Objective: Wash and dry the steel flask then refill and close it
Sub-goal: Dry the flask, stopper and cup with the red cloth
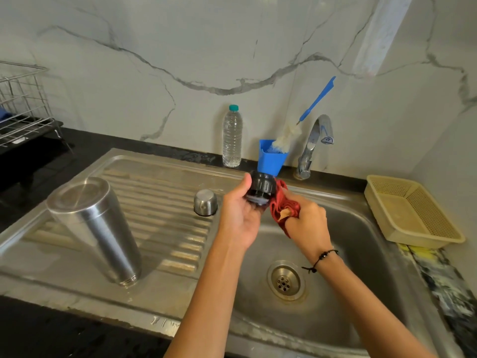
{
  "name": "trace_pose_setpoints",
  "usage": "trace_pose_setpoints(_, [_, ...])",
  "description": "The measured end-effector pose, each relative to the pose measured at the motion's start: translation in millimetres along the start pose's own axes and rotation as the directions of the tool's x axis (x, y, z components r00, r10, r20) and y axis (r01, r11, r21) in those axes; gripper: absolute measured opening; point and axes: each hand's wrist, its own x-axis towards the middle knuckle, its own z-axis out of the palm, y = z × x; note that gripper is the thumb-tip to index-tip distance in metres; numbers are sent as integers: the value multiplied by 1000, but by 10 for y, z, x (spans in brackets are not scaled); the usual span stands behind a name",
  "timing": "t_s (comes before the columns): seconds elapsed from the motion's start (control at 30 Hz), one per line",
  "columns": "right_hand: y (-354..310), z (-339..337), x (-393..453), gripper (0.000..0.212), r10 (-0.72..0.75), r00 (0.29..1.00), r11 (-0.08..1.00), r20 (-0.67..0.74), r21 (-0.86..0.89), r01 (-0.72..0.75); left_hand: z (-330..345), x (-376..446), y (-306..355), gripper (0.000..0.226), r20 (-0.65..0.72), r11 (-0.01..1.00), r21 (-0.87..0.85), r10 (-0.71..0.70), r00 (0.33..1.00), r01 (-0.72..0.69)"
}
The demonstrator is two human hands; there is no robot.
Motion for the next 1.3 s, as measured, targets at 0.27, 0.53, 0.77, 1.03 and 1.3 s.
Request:
trace_pose_setpoints(0.27, [-123, 166, -85, 43, 46, 997, 981, 58, 185, -56, -285, 34, 124, 26, -297, 950, 232, 275, 914, -210])
trace_pose_setpoints(0.53, [-249, 567, -112, 49, -60, 973, 991, 225, 127, 32, -1060, -182, 158, 54, -297, 507, 860, 589, 752, -57])
trace_pose_setpoints(0.77, [-256, 745, -211, 50, -95, 948, 987, 305, 150, 51, -1304, -382, 82, 53, -173, 113, 985, 626, 760, 131])
trace_pose_setpoints(1.03, [-180, 755, -216, 49, -116, 939, 988, 323, 139, 75, -1336, -433, 31, 54, -217, 75, 974, 587, 780, 215])
trace_pose_setpoints(1.3, [-176, 793, -243, 46, -125, 940, 983, 317, 166, 75, -1206, -419, 194, 58, -265, -51, 936, 547, 794, 347])
